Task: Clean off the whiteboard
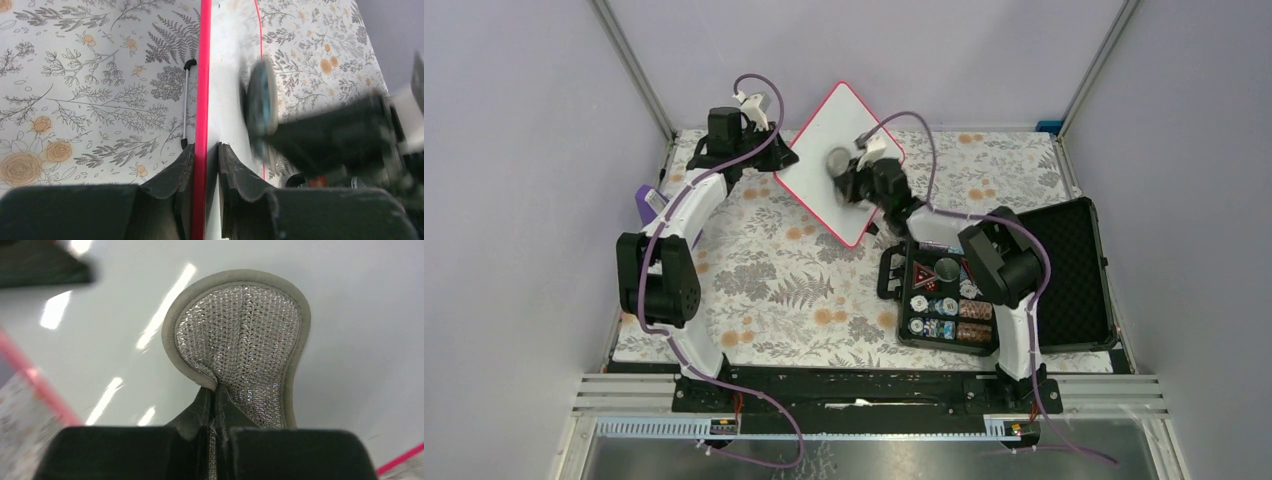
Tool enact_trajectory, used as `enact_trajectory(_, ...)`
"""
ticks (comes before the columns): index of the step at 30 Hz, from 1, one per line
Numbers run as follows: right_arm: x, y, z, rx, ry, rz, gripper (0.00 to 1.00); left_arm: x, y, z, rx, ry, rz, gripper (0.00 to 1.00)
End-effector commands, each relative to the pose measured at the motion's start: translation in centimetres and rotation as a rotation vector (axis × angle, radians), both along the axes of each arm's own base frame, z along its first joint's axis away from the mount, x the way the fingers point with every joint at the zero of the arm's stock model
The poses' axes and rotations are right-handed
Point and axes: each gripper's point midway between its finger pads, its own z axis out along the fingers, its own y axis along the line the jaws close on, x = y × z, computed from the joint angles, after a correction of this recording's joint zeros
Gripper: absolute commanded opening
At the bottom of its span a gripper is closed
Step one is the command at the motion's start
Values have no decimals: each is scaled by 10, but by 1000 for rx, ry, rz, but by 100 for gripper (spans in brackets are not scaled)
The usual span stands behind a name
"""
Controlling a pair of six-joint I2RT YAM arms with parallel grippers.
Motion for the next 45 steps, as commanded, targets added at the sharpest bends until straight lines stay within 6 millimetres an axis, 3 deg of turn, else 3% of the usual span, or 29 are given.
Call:
enact_trajectory(1, -124, 62, -24, 127, 176, 221, 0, 0, -19, 6, 2, -92, -63, 0)
enact_trajectory(4, -138, 37, -26, 145, 230, 137, 0, -4, -16, -4, 12, -72, -48, 0)
enact_trajectory(5, -134, 28, -12, 130, 216, 102, 0, -5, -15, -6, 13, -71, -44, 0)
enact_trajectory(9, -120, -13, 10, -15, 287, -23, 0, -7, -13, -10, 17, -49, -34, 0)
enact_trajectory(14, -111, -82, 37, -122, 290, -149, 1, -4, -10, -6, 21, -38, -6, 11)
enact_trajectory(17, -105, -143, 52, -234, 240, -319, 13, -5, -8, -2, 22, -34, 9, 23)
enact_trajectory(20, -98, -205, 76, -339, 171, -516, 17, -6, -6, 0, 24, -25, 21, 45)
enact_trajectory(24, -91, -250, 96, -451, 117, -643, 12, -7, -4, 6, 23, -14, 41, 58)
enact_trajectory(26, -90, -260, 97, -482, 123, -667, 10, -8, 2, 13, 35, -20, 72, 64)
enact_trajectory(28, -86, -267, 99, -495, 130, -688, 8, -10, 10, 28, 57, -50, 114, 96)
enact_trajectory(29, -83, -268, 101, -499, 136, -695, 5, -12, 14, 38, 63, -74, 129, 99)
enact_trajectory(34, -68, -264, 134, -494, 123, -705, 4, -29, 35, 87, 84, -192, 237, 99)
enact_trajectory(38, -57, -264, 151, -491, 111, -721, 6, -44, 66, 120, 121, -288, 391, 99)
enact_trajectory(42, -39, -272, 146, -530, 126, -766, 7, -60, 73, 145, 105, -363, 429, 99)
enact_trajectory(45, -16, -282, 132, -574, 155, -787, 7, -63, 67, 149, 96, -373, 411, 99)
